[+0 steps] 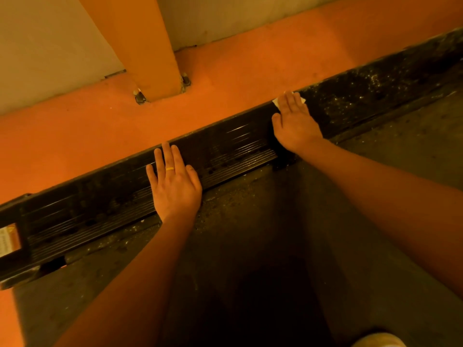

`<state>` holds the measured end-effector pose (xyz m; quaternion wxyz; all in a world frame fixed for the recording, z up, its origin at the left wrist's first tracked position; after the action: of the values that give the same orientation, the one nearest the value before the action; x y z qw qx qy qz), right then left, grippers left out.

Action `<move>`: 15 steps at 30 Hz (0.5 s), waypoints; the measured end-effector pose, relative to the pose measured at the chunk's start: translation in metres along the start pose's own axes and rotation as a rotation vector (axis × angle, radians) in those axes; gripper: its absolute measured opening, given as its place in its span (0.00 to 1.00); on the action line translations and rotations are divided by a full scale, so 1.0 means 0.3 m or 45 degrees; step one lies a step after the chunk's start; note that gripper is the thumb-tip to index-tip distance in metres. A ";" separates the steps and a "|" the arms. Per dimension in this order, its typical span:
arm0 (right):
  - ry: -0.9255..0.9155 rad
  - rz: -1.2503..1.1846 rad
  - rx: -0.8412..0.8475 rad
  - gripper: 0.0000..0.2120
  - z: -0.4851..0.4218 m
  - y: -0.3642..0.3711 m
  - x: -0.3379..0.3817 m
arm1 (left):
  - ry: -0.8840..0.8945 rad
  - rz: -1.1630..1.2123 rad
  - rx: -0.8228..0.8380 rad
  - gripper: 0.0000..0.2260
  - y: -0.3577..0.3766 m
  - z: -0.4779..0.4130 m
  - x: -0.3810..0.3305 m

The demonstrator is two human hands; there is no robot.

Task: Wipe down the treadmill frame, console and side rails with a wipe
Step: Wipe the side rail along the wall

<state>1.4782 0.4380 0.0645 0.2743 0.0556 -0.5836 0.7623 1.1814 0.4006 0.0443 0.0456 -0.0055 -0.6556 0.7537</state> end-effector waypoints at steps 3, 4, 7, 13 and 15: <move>-0.055 0.025 0.055 0.30 0.034 0.001 -0.025 | 0.004 0.002 0.005 0.27 0.004 0.001 0.001; -0.094 0.035 0.074 0.30 0.061 0.001 -0.039 | 0.003 -0.001 0.000 0.27 0.005 0.001 0.001; -0.196 0.100 0.142 0.30 0.140 -0.011 -0.094 | -0.005 0.002 -0.010 0.27 0.009 0.001 0.003; -0.276 0.188 0.182 0.32 0.125 -0.018 -0.126 | 0.012 0.008 0.046 0.27 -0.022 0.006 -0.008; -0.279 0.198 0.222 0.32 0.104 -0.020 -0.118 | 0.036 -0.001 0.103 0.26 -0.049 0.001 -0.008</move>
<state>1.5034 0.3977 0.0650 0.1433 0.1166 -0.5443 0.8183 1.1847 0.4020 0.0588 0.0554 -0.0143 -0.6239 0.7794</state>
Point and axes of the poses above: each hand's wrist, its own z-axis away from the middle knuckle, its own y-axis out of the palm, x = y × z, the point moved 2 cm from there along -z, towards the middle knuckle, and after that the axes turned 12 degrees about -z, right-handed, at the moved point
